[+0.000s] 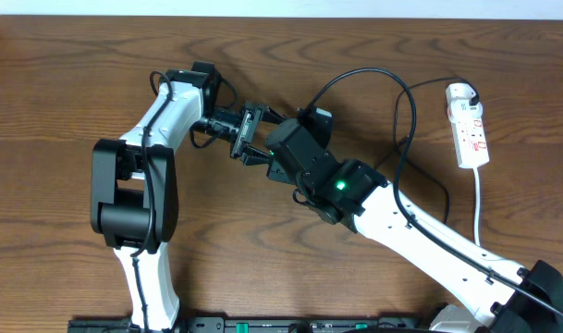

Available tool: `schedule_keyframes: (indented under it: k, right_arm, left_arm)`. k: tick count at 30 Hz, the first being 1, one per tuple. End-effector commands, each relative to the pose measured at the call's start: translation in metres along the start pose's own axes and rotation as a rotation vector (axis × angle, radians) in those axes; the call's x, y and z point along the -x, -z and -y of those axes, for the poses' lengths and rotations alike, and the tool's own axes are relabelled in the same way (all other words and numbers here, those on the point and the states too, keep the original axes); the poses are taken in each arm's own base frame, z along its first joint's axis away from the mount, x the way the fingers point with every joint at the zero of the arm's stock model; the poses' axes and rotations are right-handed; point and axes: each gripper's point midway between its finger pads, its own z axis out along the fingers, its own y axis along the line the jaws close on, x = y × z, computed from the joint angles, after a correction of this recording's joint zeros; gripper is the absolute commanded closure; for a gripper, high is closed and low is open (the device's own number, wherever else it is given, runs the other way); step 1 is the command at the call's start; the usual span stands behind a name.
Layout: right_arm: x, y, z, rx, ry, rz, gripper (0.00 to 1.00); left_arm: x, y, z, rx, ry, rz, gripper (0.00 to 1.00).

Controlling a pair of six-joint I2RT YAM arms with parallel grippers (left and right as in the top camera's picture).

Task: Plug charger to phone and switch on socket
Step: 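Grasp the phone's edge with the right gripper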

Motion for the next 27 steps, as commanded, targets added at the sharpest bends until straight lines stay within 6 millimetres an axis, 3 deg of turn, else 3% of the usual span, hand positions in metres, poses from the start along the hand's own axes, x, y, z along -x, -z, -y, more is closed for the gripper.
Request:
schedule_keyframes:
  k: [1,27]
  right_arm:
    - [0.0030,0.0015,-0.0073,0.011,-0.005,0.009,0.72]
    - [-0.0020,0.0016,0.0004,-0.020,0.005,-0.011,0.92]
  left_arm:
    - [-0.0168,0.0023,0.0123,-0.038,-0.033,-0.027,0.36]
    - [-0.0168,0.0023,0.0123,-0.038,-0.036,-0.027,0.36]
